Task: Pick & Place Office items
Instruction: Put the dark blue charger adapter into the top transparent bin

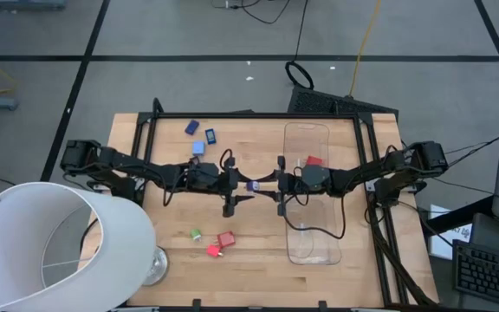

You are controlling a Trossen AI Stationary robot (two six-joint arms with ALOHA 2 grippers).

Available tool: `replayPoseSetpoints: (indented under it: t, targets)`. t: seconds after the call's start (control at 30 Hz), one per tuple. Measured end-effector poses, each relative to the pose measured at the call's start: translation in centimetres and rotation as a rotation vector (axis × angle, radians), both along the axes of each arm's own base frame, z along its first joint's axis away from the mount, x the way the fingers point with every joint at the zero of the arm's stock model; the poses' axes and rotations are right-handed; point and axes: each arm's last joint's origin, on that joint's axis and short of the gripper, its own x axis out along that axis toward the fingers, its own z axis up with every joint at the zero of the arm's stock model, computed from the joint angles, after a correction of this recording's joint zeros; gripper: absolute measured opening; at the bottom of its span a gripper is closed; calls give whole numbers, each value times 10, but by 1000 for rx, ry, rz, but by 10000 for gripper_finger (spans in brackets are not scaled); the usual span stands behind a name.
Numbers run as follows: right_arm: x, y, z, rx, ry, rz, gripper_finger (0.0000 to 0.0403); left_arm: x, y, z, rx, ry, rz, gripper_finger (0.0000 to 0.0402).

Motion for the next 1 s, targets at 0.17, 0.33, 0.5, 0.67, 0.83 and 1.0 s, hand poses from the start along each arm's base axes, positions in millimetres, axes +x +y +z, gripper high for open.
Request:
replayPoseSetpoints:
  t: [0.17, 0.33, 0.5, 0.67, 0.83, 1.0]
  targets:
    - [0, 0, 0, 0, 1, -4, 117, 0, -3, 0, 27, 3, 5, 295]
    - [0, 0, -1, -1, 6, -4, 117, -7, -2, 8, 44, 3, -3, 328]
    - [-2, 0, 4, 0, -3, -5, 117, -22, -1, 28, 46, -18, -3, 342]
    - [-8, -1, 13, 0, -6, -5, 117, -44, 0, 49, 74, -25, -13, 344]
    - [-16, -1, 23, 3, 11, -5, 117, -63, 2, 60, 81, -2, -17, 345]
    - [-25, -2, 27, 23, 41, -30, 117, -73, 2, 63, 82, 29, -18, 345]
